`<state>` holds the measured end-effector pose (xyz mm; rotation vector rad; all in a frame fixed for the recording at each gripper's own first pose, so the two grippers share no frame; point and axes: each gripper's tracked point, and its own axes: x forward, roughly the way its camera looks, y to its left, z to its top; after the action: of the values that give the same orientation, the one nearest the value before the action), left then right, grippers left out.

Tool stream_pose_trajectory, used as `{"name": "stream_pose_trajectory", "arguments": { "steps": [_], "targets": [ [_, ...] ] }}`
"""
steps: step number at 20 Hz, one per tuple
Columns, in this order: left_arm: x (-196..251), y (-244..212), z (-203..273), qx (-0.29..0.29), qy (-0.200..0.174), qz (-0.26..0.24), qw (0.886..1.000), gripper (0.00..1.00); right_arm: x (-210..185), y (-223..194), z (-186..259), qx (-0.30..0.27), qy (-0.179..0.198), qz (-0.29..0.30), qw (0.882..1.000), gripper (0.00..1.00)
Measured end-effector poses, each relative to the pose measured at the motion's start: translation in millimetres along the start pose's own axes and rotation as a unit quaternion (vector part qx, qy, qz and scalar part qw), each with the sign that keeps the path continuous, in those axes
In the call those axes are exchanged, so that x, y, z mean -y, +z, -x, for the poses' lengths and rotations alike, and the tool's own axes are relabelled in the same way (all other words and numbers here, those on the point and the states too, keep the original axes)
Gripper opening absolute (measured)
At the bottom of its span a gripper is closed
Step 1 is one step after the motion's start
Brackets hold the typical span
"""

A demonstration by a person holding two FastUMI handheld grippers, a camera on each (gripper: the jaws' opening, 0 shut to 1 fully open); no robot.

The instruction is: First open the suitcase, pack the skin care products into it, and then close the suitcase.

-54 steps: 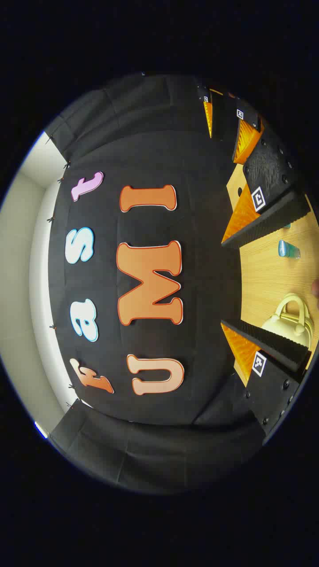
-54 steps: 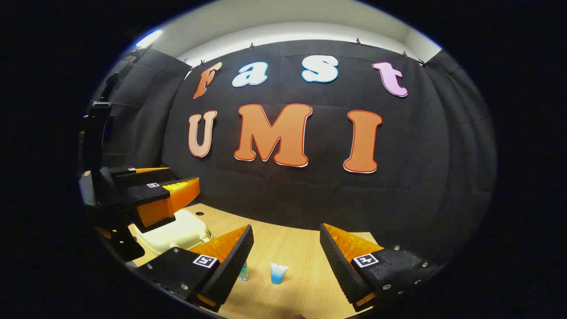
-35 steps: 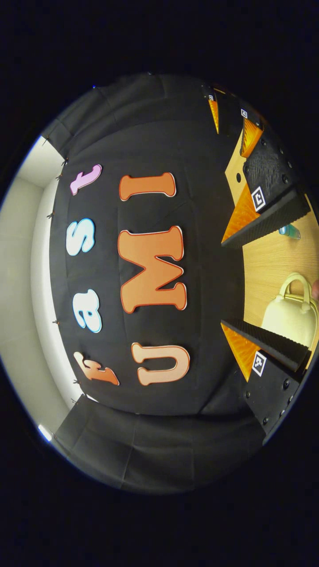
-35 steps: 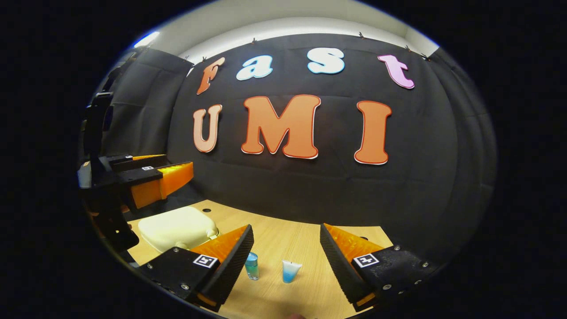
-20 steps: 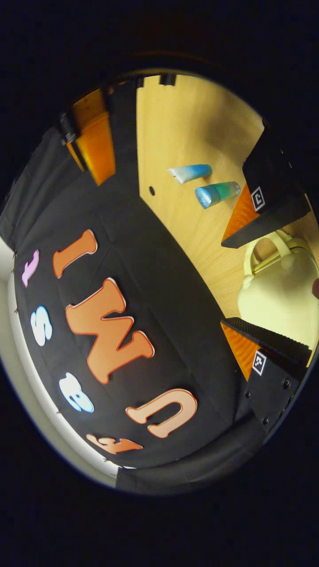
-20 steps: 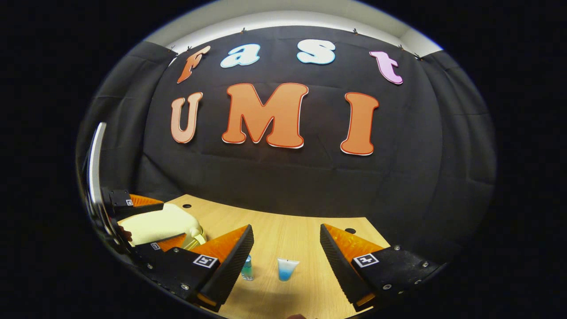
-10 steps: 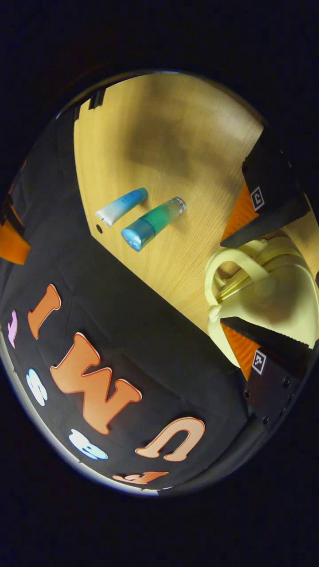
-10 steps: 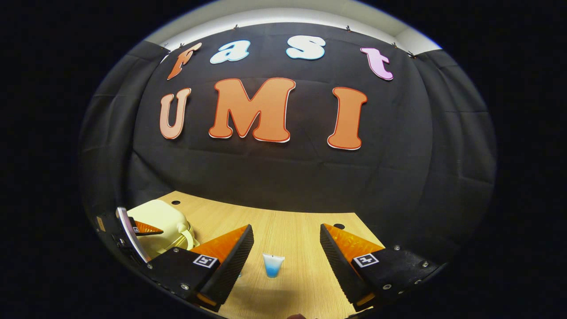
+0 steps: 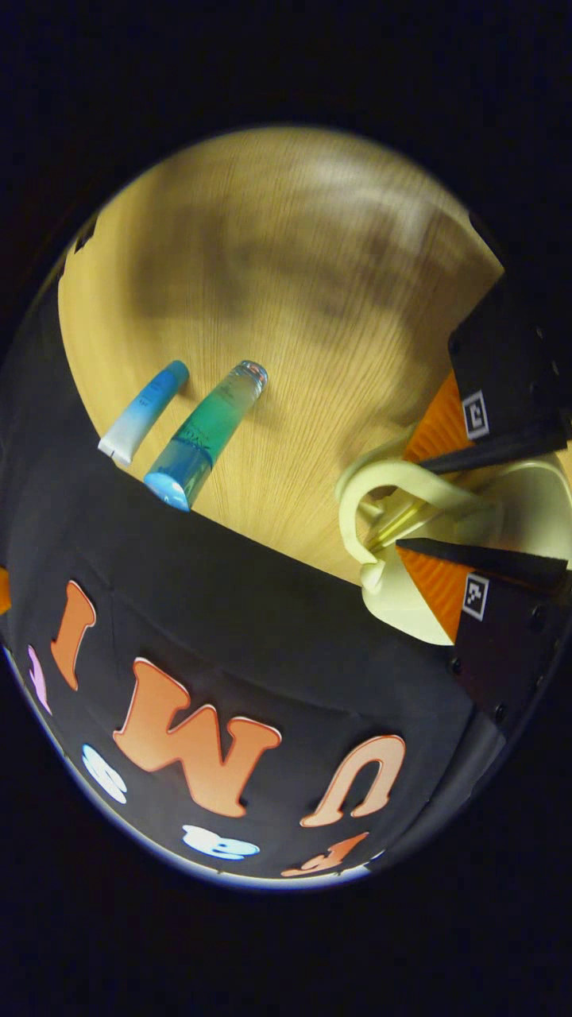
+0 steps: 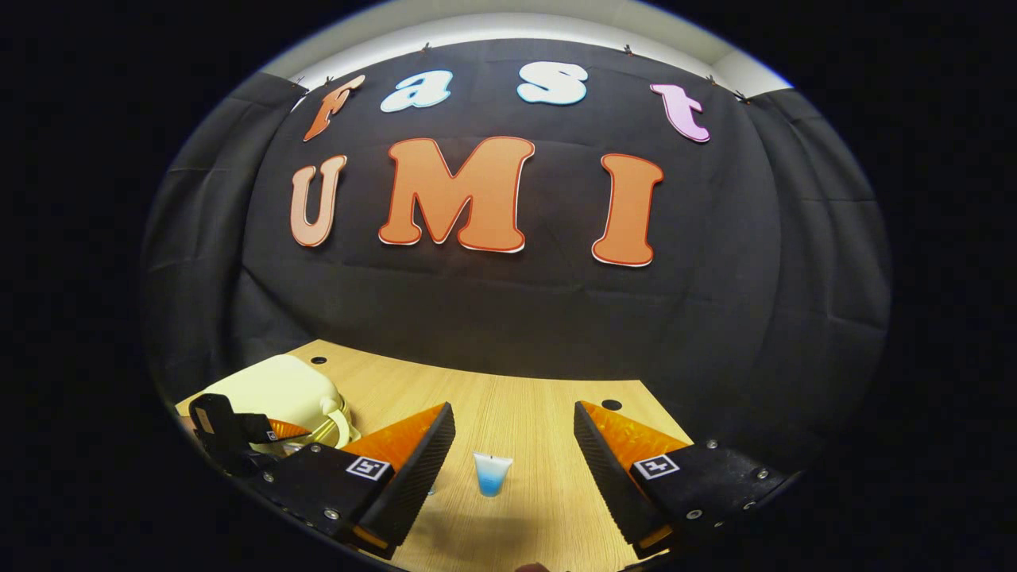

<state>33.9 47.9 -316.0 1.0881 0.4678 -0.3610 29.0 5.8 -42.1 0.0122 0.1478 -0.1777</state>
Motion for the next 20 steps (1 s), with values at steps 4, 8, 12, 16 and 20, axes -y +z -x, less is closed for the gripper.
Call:
{"name": "stream_pose_trajectory", "arguments": {
  "steps": [4,8,12,16,20],
  "targets": [
    [-11.5,-8.9,1.2,-0.003,0.007,0.028,1.0,0.18,0.1,3.0,-0.4,0.005,0.0,0.001,1.0,0.96],
    [-94.0,4.9,48.5,0.015,0.055,0.161,0.985,0.08,1.1,6.6,-5.9,0.008,-0.006,-0.001,1.0,0.95],
    [-194.8,-33.9,73.8,0.022,0.116,0.306,0.945,0.08,-9.7,9.5,-16.4,0.003,-0.001,-0.005,1.0,0.96],
    [-242.2,-86.3,95.7,0.009,0.182,0.378,0.907,0.08,-23.4,17.7,-27.4,0.004,0.002,0.0,1.0,0.95],
    [-257.9,-134.4,85.3,-0.045,0.227,0.433,0.871,0.09,-40.7,20.9,-35.7,0.002,0.0,0.011,1.0,0.95]
  ]
}}
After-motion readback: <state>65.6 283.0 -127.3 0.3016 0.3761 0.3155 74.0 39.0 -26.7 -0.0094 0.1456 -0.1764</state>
